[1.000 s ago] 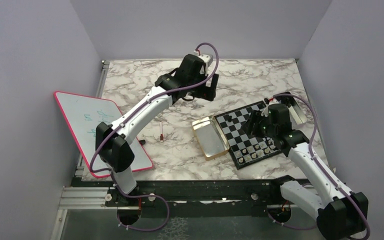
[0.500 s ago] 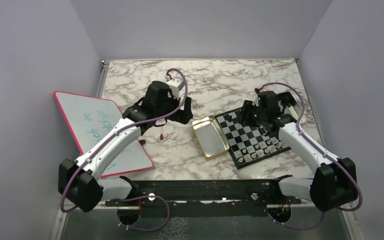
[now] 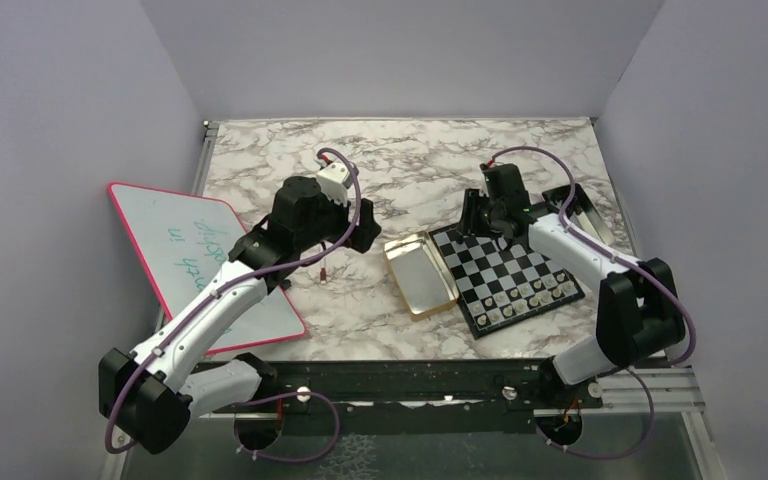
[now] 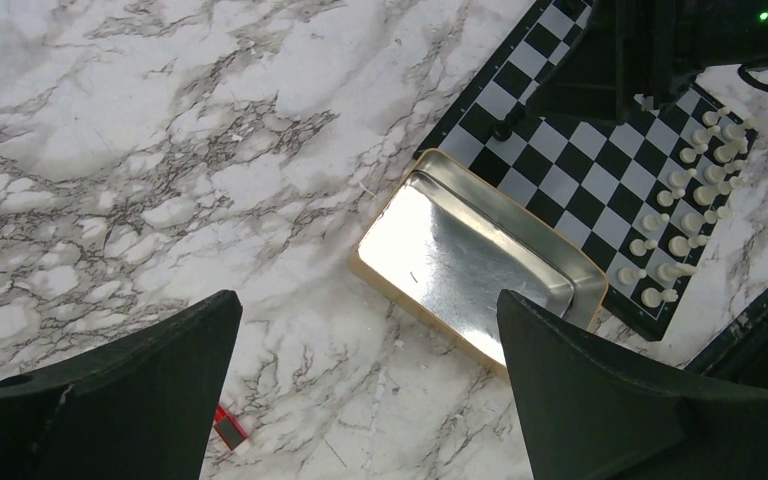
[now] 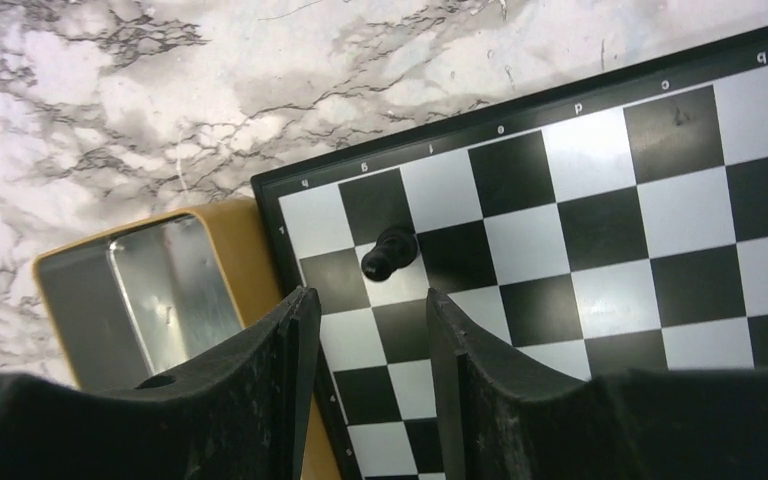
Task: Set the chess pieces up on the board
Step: Pick up the chess piece from the chessboard.
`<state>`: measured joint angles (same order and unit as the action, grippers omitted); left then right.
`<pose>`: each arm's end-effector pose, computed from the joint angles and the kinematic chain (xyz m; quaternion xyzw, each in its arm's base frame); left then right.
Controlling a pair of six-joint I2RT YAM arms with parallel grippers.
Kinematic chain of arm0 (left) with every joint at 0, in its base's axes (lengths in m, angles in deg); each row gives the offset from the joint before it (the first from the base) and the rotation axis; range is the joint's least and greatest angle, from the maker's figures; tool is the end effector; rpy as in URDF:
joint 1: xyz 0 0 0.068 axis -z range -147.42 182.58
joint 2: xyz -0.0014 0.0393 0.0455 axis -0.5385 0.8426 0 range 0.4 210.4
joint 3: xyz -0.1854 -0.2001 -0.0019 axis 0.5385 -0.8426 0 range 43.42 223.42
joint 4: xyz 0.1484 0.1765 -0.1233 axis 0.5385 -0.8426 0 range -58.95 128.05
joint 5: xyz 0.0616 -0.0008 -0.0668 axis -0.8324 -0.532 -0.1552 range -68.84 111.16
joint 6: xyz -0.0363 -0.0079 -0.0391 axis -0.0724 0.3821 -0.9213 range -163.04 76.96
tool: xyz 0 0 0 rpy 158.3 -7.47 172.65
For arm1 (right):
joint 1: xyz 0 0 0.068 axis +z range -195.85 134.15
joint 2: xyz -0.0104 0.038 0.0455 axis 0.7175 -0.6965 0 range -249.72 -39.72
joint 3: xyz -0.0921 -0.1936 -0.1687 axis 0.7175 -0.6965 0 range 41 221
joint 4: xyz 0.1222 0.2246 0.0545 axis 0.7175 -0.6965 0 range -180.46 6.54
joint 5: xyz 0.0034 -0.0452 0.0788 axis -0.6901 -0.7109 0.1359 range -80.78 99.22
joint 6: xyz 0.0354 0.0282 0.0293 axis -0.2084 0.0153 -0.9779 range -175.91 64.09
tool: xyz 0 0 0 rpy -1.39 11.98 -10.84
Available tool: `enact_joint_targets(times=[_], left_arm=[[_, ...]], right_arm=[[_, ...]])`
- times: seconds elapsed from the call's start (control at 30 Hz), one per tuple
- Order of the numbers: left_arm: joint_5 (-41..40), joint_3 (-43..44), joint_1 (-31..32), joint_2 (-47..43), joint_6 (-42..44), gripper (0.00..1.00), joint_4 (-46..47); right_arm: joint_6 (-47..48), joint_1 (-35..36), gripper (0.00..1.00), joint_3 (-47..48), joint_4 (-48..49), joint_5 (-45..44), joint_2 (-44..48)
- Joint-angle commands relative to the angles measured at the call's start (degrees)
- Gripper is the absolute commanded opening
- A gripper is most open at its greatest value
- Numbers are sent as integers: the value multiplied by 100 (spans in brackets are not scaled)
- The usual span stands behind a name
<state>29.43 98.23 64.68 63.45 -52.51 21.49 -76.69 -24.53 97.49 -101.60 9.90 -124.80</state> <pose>0.2096 -0.1374 0.3272 0.2029 0.8163 -0.2475 0.4808 0.2946 0.1154 0.2322 -0.0066 0.9295 0.1376 0.3422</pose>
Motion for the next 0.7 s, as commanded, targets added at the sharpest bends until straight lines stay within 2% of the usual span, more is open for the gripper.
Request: enact_joint_targets(times=[0.0, 0.17, 0.43, 0.67], left_arm=[[-299, -47, 16, -213, 120, 99, 215], [-277, -50, 16, -214, 122, 99, 221], [-301, -58, 16, -213, 138, 99, 205], [-349, -67, 16, -222, 148, 99, 197]], right_arm=[[293, 114, 47, 417, -36, -371, -476], [345, 161, 45, 564, -41, -659, -857], [368, 224, 37, 575, 21, -528, -1169], [415, 241, 23, 632, 34, -606, -1176]])
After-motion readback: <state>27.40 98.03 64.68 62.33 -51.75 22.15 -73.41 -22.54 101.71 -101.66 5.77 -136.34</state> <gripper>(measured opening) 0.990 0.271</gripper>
